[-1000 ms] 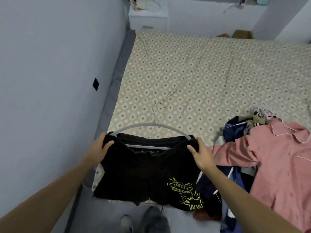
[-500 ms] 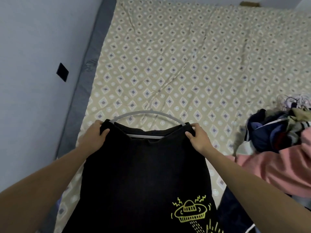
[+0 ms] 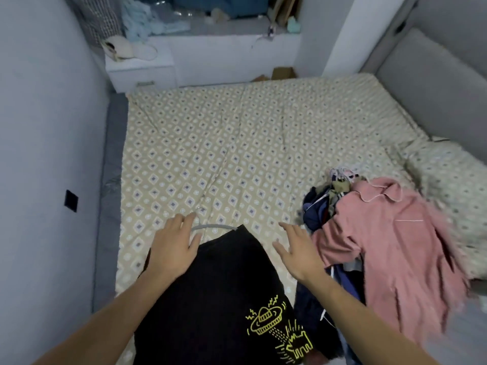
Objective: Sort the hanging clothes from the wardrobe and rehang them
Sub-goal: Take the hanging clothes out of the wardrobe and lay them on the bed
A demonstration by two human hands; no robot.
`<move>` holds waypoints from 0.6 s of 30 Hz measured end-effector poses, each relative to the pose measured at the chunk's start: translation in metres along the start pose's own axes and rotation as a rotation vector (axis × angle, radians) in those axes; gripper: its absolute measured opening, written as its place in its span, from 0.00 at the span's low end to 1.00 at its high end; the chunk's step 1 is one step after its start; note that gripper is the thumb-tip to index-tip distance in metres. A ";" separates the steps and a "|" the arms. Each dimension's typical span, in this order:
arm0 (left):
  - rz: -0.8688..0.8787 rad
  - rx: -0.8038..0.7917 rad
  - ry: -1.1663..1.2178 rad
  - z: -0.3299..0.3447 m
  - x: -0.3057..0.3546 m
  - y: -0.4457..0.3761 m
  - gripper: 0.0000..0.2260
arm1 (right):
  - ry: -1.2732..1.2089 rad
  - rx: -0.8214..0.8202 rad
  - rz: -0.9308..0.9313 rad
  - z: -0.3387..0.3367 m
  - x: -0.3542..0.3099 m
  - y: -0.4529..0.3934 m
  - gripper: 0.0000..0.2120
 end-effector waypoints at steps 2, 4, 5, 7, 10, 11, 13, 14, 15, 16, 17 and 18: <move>0.074 0.018 -0.012 -0.030 0.046 0.005 0.28 | 0.036 0.058 -0.012 -0.042 0.002 0.031 0.29; 0.131 0.023 -0.013 -0.051 0.092 0.013 0.29 | 0.063 0.097 0.006 -0.080 0.013 0.061 0.29; 0.155 0.027 -0.016 -0.060 0.114 0.017 0.29 | 0.062 0.121 0.021 -0.098 0.020 0.075 0.29; 0.199 0.023 -0.022 -0.073 0.160 0.025 0.30 | 0.039 0.152 0.038 -0.131 0.034 0.101 0.29; 0.248 0.025 -0.030 -0.080 0.226 0.038 0.31 | 0.032 0.211 0.033 -0.178 0.061 0.137 0.30; 0.265 0.027 -0.040 -0.080 0.248 0.042 0.31 | 0.031 0.233 0.037 -0.192 0.072 0.150 0.32; 0.289 0.029 -0.063 -0.078 0.291 0.050 0.31 | 0.046 0.266 0.046 -0.220 0.099 0.173 0.33; 0.291 0.029 -0.069 -0.076 0.313 0.055 0.32 | 0.056 0.266 0.050 -0.231 0.115 0.183 0.33; 0.289 0.028 -0.075 -0.073 0.334 0.059 0.32 | 0.064 0.257 0.057 -0.242 0.130 0.194 0.34; 0.282 0.028 -0.076 -0.069 0.354 0.064 0.32 | 0.060 0.242 0.062 -0.252 0.146 0.202 0.36; 0.269 0.032 -0.070 -0.065 0.374 0.070 0.32 | 0.060 0.229 0.065 -0.262 0.161 0.210 0.37; 0.258 0.037 -0.065 -0.061 0.393 0.076 0.32 | 0.060 0.226 0.056 -0.271 0.175 0.217 0.38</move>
Point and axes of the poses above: each hand's wrist, its own y-axis away from the middle knuckle, its own z-axis out of the palm, x = y × z, the point moved 4 cm from there along -y, towards the middle knuckle, and after that the axes turned 2 degrees about x, right-handed, at the moved point
